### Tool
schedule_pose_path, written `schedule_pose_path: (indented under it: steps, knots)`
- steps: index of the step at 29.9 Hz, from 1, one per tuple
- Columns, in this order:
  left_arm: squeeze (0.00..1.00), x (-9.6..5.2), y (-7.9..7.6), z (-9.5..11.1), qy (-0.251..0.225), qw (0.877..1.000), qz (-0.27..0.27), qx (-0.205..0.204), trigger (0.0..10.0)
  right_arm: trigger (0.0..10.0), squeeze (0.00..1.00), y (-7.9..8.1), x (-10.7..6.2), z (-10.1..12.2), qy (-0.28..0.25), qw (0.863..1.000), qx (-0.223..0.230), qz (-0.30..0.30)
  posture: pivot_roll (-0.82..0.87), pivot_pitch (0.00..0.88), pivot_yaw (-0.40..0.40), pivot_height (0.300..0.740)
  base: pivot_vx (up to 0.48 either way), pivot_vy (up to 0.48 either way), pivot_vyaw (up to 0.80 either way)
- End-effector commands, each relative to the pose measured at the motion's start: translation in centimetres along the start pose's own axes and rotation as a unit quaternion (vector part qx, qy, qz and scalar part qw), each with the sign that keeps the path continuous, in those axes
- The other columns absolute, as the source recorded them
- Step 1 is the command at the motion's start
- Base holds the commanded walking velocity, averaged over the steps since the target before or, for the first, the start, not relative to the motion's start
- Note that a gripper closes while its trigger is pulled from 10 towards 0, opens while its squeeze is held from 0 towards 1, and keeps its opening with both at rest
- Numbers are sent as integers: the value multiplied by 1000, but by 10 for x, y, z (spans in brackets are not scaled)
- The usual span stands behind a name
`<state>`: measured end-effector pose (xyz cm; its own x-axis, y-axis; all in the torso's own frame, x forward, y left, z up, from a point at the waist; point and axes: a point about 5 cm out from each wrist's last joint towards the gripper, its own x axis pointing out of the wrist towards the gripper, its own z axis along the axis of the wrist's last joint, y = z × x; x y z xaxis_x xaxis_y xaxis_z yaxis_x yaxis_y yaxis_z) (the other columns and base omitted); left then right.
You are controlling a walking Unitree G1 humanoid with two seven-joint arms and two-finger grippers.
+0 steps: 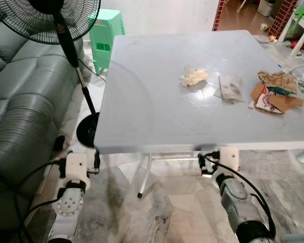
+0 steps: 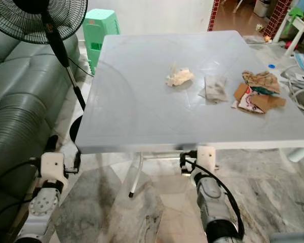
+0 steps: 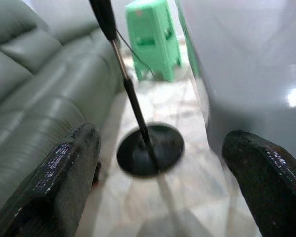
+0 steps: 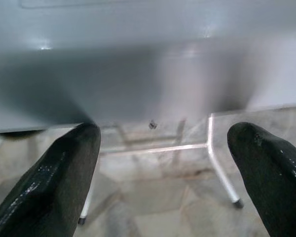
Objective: Picking trash to rubbish bin
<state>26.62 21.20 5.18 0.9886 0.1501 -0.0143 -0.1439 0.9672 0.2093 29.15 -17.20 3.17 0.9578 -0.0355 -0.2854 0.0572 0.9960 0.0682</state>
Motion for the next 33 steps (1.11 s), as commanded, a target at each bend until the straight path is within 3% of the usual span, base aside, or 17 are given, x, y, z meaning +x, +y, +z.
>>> schedule_pose_path:
  steps: [1,5,9,14,20,27,33]
  knots:
    - [0,6,-2,25,-51,999,9,1,10000,10000,0,2,2,30,-55,998,18,-6,-28,67,-7,740,0,0,0]
    - [0,15,-10,64,-117,993,13,-10,10000,10000,0,9,6,72,-104,993,45,-21,-31,63,-3,740,0,0,0]
    - [0,26,-17,101,-164,986,10,-22,10000,10000,0,25,9,121,-169,985,27,-4,-36,56,-4,740,0,0,0]
    - [0,32,-17,120,-183,982,12,-31,10000,10000,0,32,8,148,-205,979,11,1,-33,52,-5,740,0,0,0]
    - [0,28,-17,118,-166,986,12,-33,10000,10000,0,27,4,136,-173,985,19,-11,-32,56,-2,740,0,0,0]
    - [0,25,-28,115,-152,988,-9,-39,10000,10000,0,25,-6,91,-98,995,23,9,-41,59,2,740,0,0,0]
    - [0,25,-28,116,-151,988,-9,-40,10000,10000,0,24,-15,68,-63,998,17,26,-42,57,-1,740,0,0,0]
